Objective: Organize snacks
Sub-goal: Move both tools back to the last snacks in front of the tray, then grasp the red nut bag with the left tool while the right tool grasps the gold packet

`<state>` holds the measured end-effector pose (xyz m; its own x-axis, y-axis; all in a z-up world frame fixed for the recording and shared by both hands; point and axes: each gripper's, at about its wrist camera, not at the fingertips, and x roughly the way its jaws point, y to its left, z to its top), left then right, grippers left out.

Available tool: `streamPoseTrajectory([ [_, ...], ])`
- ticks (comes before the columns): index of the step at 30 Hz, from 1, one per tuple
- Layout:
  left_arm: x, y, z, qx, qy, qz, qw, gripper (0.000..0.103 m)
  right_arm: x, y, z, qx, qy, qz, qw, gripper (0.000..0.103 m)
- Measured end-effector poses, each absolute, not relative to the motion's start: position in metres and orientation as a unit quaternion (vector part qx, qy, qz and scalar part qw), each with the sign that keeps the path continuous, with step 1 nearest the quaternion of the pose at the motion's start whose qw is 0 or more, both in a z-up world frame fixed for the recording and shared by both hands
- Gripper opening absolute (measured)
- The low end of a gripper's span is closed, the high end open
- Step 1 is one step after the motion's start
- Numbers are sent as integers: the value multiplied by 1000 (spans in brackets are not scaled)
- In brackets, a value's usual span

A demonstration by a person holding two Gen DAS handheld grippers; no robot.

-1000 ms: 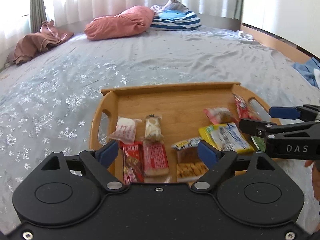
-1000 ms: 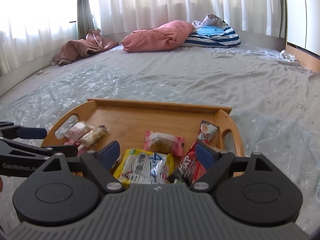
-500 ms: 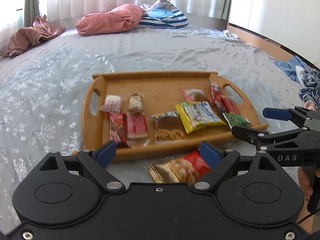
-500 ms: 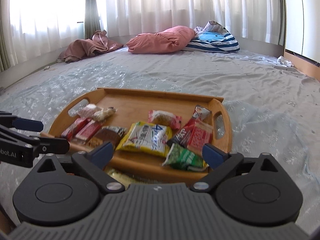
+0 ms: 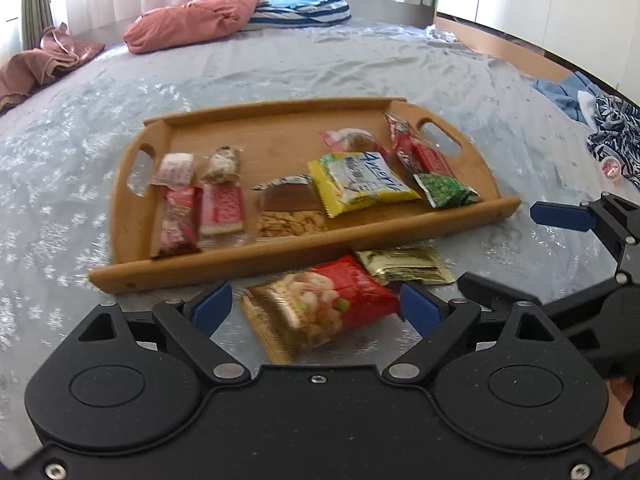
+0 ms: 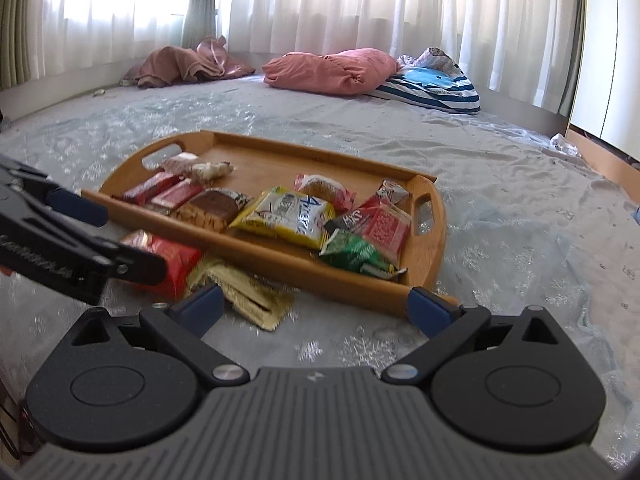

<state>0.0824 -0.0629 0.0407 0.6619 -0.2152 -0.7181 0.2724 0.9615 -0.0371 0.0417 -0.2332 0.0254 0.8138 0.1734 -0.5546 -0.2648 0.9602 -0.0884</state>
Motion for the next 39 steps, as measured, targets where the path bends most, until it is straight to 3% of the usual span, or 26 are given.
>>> streamPoseTrajectory([
  [4, 88, -72, 32, 29, 398, -132, 907, 91, 36, -233, 22, -88, 285, 113, 948, 103],
  [5, 90, -74, 30, 28, 401, -129, 906, 85, 34, -234, 21, -87, 285, 113, 948, 103],
  [11, 88, -74, 30, 29, 398, -135, 907, 79, 29, -237, 15, -81, 293, 111, 946, 103],
  [39, 70, -9, 48, 7, 378, -77, 923, 79, 75, -184, 5, -4, 349, 83, 933, 103],
])
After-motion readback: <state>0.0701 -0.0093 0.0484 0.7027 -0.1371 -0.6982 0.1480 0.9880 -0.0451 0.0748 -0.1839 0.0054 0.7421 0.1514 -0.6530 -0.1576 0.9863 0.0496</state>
